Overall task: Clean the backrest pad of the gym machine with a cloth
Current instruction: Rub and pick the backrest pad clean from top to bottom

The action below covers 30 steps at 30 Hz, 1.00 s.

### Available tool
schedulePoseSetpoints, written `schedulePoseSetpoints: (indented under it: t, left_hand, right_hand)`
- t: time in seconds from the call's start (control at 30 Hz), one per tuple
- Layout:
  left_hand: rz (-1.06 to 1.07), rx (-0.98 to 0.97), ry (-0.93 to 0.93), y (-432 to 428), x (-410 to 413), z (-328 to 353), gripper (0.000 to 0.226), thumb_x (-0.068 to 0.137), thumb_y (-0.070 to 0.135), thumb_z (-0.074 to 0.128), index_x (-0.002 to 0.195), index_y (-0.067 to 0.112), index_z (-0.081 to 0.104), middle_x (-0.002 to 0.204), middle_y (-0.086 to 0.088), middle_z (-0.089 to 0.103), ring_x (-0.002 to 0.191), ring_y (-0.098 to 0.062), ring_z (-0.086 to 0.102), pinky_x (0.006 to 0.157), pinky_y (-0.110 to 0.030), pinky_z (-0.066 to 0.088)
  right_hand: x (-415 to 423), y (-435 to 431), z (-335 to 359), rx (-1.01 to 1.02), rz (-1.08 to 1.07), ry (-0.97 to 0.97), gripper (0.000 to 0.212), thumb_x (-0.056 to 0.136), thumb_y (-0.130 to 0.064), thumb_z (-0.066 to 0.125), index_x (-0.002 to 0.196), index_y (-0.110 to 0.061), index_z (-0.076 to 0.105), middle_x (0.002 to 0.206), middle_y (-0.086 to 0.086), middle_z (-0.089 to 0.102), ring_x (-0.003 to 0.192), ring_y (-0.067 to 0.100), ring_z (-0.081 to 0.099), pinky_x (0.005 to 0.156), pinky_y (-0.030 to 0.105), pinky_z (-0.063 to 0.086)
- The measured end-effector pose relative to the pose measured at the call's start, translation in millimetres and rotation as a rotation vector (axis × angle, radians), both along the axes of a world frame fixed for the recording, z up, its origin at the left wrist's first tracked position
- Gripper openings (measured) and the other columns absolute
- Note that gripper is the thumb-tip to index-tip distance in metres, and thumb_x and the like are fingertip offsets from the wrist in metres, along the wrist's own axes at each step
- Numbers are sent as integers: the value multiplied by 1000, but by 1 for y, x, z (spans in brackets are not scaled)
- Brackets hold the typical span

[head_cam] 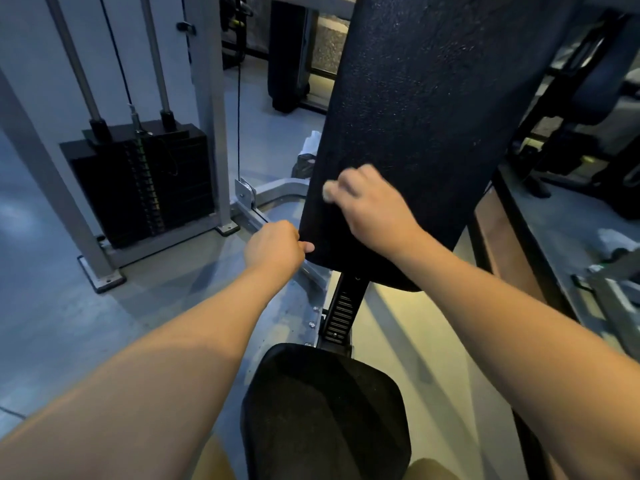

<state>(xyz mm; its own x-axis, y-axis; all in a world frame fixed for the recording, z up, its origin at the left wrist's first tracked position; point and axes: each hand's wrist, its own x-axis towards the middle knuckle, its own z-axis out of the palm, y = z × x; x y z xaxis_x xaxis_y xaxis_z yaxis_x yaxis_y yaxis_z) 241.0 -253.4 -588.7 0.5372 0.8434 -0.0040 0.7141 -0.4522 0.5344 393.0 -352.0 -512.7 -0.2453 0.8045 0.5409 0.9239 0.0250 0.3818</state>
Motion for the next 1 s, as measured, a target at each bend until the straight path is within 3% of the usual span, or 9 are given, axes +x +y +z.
schedulePoseSetpoints:
  t: [0.07,0.13,0.33,0.4,0.53,0.6,0.73,0.87,1.0]
  left_hand:
    - [-3,-22,-10,1,0,-2,36,90,49,69,74,16,70,76,-5,66,76,-30,65,64,-35,53]
    - [-1,-34,-4,0,-2,-1,33,91,50,68,81,18,73,76,-4,67,75,-28,65,63,-34,52]
    - [-11,-12,44,0,-2,10,36,91,49,69,78,16,67,79,-4,63,80,-29,63,65,-32,46]
    - [-4,-10,45,-1,-1,11,40,91,50,68,73,14,64,74,-3,59,74,-27,60,63,-32,47]
    - [1,-21,52,-1,-1,11,41,91,50,68,73,14,64,76,-4,61,74,-28,62,66,-34,52]
    - [-3,-31,47,0,-1,10,37,91,50,69,75,16,65,80,-5,63,78,-29,63,65,-34,50]
    - [3,-14,43,2,-1,8,37,90,50,69,74,18,63,80,-4,65,77,-28,63,63,-32,46]
    - [21,-26,38,1,0,7,44,91,51,68,67,15,59,72,-3,60,72,-27,62,60,-31,46]
    - [34,-36,66,0,2,10,42,91,52,67,70,16,60,73,-2,58,74,-27,60,59,-31,43]
  right_hand:
    - [7,17,35,245,-120,118,21,93,0,56,107,-9,69,100,13,59,89,34,51,71,38,43]
    - [3,25,37,317,-164,201,22,93,-1,55,108,-8,68,103,13,59,90,33,50,71,37,41]
    - [-7,-1,-11,-127,90,-83,20,95,-2,60,112,-6,68,100,11,59,85,30,50,70,41,48]
    - [2,13,17,-53,61,-88,20,97,-4,52,109,-8,68,98,13,57,86,32,50,70,44,47]
    - [0,38,40,243,-120,127,25,96,-5,46,109,-5,68,101,16,58,89,34,50,72,41,44]
    - [-10,33,10,184,-107,162,26,91,1,53,113,-3,67,102,16,58,88,34,50,71,41,43]
    - [-10,11,-10,-148,92,-84,21,92,-1,62,112,-5,68,97,13,58,82,31,50,63,43,46]
    - [3,40,48,147,-61,69,22,103,-18,51,109,-5,67,97,16,55,85,34,51,61,42,45]
    - [-14,44,15,110,-75,49,22,91,0,58,112,3,64,98,19,57,83,35,52,63,45,49]
